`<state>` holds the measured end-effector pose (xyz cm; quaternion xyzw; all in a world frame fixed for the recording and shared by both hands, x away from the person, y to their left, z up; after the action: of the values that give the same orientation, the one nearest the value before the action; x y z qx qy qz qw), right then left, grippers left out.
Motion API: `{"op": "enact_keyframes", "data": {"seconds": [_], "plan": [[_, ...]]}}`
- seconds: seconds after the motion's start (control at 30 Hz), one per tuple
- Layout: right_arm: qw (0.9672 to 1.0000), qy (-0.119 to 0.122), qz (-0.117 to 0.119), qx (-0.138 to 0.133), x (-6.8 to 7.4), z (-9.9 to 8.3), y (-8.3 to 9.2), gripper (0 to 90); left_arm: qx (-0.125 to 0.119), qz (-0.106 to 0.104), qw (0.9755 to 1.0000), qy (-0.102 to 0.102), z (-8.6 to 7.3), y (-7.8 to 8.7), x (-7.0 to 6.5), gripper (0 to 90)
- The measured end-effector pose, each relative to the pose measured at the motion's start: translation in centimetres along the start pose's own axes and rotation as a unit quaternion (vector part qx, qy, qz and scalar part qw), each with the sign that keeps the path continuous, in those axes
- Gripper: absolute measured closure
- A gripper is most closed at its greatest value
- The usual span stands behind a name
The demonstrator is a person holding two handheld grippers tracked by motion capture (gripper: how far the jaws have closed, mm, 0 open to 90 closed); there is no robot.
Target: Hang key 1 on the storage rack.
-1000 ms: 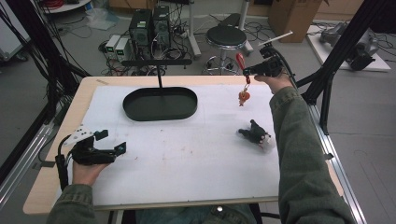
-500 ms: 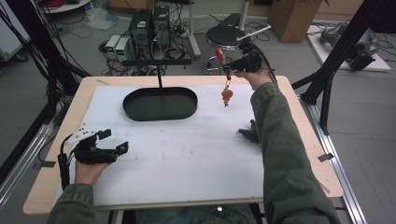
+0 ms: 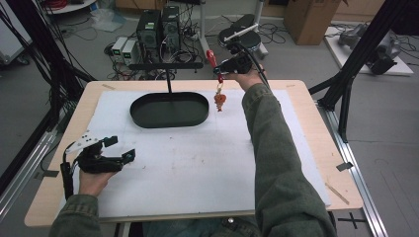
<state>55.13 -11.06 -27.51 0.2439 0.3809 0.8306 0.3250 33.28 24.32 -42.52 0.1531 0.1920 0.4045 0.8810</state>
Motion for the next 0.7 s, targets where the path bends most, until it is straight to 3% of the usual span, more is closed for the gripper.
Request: {"op": "enact_keyframes", "data": {"seconds": [0.3,0.7], "plan": [[0.9998,0.006,0.002,-0.017,1.7,1.6,-1.2,74.2,-0.002,0.003,1.0,0.002,0.0,0.1,0.1,2.3],[0.9996,0.009,0.011,-0.024,3.8,3.8,-2.7,74.1,0.016,0.006,0.9998,-0.008,-0.3,-0.1,-0.1,2.3]]}}
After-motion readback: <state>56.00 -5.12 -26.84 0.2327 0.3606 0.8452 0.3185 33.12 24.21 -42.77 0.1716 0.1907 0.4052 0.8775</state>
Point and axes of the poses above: each handheld gripper's, and its own axes: y roughly backward along the jaws, z roughly out of its top, x roughly to its left, the point moved 5 cm from there along -y, roughly forward along the jaws, and after that the axes turned 9 degrees about x, right-handed, at the moved point
